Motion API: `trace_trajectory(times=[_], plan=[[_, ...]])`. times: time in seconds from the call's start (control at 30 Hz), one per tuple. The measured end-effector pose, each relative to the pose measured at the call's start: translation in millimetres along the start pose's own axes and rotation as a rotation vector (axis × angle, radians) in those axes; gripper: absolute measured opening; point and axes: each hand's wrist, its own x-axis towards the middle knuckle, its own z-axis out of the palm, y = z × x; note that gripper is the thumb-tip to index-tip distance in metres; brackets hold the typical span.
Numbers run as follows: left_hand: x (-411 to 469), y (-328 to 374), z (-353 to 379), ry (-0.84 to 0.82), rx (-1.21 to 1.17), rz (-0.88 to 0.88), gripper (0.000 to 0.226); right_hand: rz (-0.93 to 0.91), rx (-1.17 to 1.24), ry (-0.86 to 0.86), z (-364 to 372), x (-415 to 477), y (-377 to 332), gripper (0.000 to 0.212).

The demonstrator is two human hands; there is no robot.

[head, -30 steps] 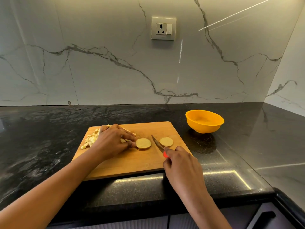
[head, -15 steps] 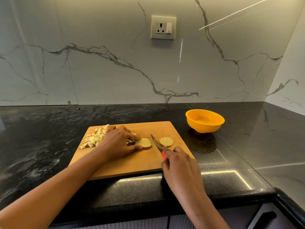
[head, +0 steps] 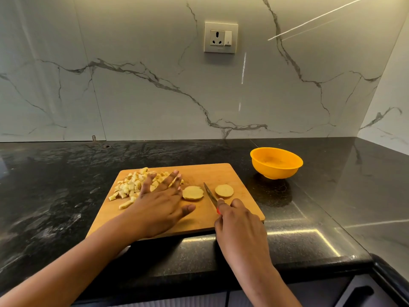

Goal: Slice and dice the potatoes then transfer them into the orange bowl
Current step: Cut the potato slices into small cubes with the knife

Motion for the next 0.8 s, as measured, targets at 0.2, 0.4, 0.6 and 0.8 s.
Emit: trace_trajectory(times=[0.2,0.4,0.6,0.8], plan=[[4,9,5,-0.103,-0.052,-0.039,0.137,-0.013,-0.006,-0.028,0,-3,-6,0.044],[7,3,4,-0.136,-0.080,-0.037,0.137,0.018,-0.022,-0.035,-3,0,-6,0.043],[8,14,11,-0.105,-0.083,-0.071,0.137,0.011,-0.025,-0.055,-1,-2,-16,0.040],[23,-7,8,-0.050,-0.084,-0.007,0.129,0.028,0.006,-0.017,-7,0,-2,0.046]])
